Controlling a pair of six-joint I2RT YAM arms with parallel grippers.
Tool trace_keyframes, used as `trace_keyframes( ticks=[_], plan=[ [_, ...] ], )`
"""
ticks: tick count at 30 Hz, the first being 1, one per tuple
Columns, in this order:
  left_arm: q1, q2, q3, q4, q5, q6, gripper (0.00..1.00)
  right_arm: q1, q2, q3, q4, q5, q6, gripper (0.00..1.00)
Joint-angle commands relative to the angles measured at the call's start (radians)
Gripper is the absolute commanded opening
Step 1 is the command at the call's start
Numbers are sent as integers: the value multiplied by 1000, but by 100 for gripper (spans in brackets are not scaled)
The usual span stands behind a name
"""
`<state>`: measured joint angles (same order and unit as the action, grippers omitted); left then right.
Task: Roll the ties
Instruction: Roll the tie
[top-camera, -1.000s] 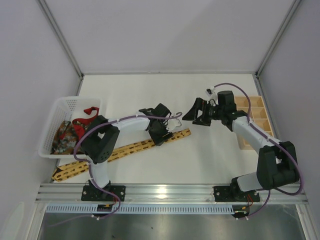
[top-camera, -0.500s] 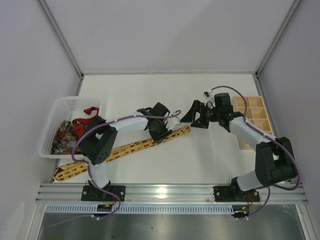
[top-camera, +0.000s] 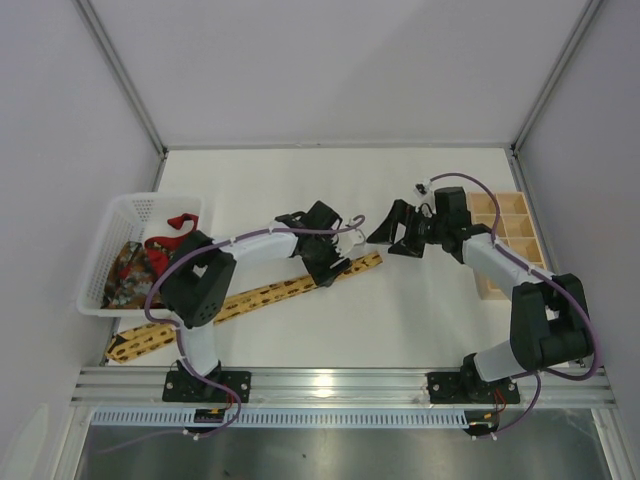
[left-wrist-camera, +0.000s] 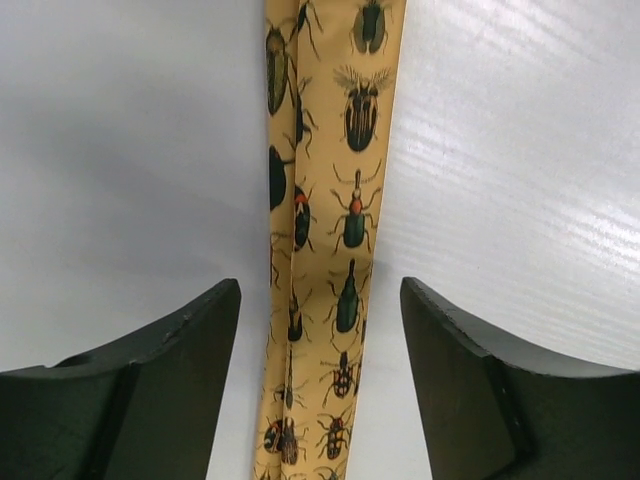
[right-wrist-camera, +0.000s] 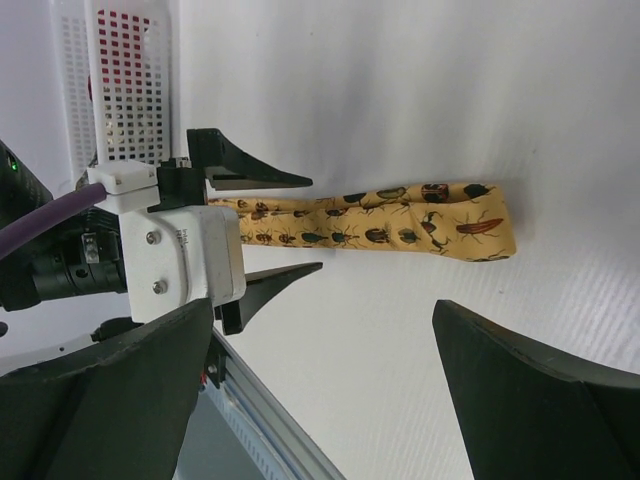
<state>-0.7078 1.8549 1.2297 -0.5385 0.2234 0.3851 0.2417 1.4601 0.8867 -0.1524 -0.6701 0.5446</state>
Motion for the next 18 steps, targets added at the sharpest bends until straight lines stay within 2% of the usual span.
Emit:
trace_keyframes(
  ticks=[1, 8, 13, 16, 17, 18],
  plan=[
    [-10, 29, 66, 52, 79, 9, 72, -41, -12, -12, -6, -9, -21, 100],
    [-15, 119, 134, 43, 128, 5, 73, -74, -41, -22, -10, -14, -26, 100],
    [-30, 182, 188, 32, 79, 6, 72, -78, -38, -37, 5, -11, -23, 100],
    [-30, 196, 200, 31, 73, 6, 65, -78, -38, -40, 10, -16, -21, 100],
    [-33, 196, 198, 32, 76, 9, 55, -78, -37, -38, 8, -17, -23, 100],
    [-32, 193, 188, 35, 80, 8, 51, -81, -37, -37, 5, -16, -26, 100]
  ],
)
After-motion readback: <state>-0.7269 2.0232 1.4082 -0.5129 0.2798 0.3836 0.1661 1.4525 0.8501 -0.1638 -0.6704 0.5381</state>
